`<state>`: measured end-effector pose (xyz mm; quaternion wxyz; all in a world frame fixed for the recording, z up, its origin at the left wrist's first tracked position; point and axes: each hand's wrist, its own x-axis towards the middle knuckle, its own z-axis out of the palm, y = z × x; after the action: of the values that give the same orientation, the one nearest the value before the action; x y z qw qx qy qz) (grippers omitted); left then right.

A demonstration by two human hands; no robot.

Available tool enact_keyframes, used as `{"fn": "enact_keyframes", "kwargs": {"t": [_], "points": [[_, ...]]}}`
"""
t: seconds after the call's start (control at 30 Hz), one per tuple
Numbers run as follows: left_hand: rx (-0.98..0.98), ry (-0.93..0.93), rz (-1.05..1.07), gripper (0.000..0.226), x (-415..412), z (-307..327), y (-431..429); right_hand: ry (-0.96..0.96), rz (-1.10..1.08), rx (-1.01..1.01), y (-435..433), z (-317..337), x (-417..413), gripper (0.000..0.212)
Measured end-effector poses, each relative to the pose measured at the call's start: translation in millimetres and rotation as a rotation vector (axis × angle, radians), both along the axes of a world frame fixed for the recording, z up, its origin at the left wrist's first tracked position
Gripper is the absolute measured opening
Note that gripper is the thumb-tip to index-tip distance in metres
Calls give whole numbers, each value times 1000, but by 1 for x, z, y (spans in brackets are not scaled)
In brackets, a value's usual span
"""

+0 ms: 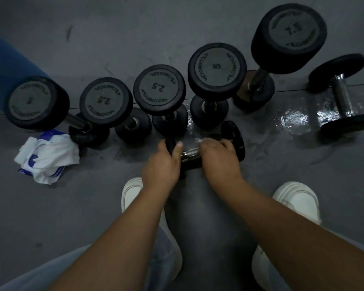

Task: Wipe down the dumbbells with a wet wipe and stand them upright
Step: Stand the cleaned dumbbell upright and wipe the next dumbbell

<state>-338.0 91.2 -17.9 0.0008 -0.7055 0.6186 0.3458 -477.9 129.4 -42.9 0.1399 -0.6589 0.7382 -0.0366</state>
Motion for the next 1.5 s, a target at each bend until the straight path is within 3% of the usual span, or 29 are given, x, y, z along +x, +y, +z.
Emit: {"fn": "enact_keyframes", "kwargs": {"t": [0.07,0.17,0.33,0.43,0.53,0.6,0.67,0.77,0.83,0.93,1.07,1.17,1.23,1.33,1.4,1.5], "points": [[33,149,70,75,-8,-1,13,15,-24,18,0,-4,5,43],[82,289,143,82,-11,-10,21,-46,193,-70,5,-4,13,35],[89,250,50,82,3,-8,12,-35,144,7,-4,2,-6,27],[87,228,6,76,7,-11,0,-7,235,27,-7,9,13,19],[90,155,-98,75,12,-6,-5,19,51,68,-7,10,-4,16],[92,93,-124,72,11,-2,-8,116,11,93,4,8,0,26],[133,43,-127,59,11,-3,-10,125,63,111,16,13,18,36],[294,64,-117,34,15,-7,0,-15,142,168,12,13,11,23],[303,75,4,48,16,-9,18,-18,96,169,9,14,5,18],[160,-6,184,59,9,-4,37,-15,76,166,15,19,11,20],[107,-43,232,72,2,4,47,-21,7,86,15,14,4,15],[57,-89,212,71,2,6,56,-124,186,36,30,12,24,6],[13,-112,197,59,3,3,59,-172,220,24,30,7,20,13],[43,11,270,46,4,-6,68,-159,40,64,30,7,1,15],[146,273,426,45,1,-12,75,-151,125,76,33,13,7,15],[302,577,667,57,-7,-14,82,-310,171,239,32,20,18,18]]}}
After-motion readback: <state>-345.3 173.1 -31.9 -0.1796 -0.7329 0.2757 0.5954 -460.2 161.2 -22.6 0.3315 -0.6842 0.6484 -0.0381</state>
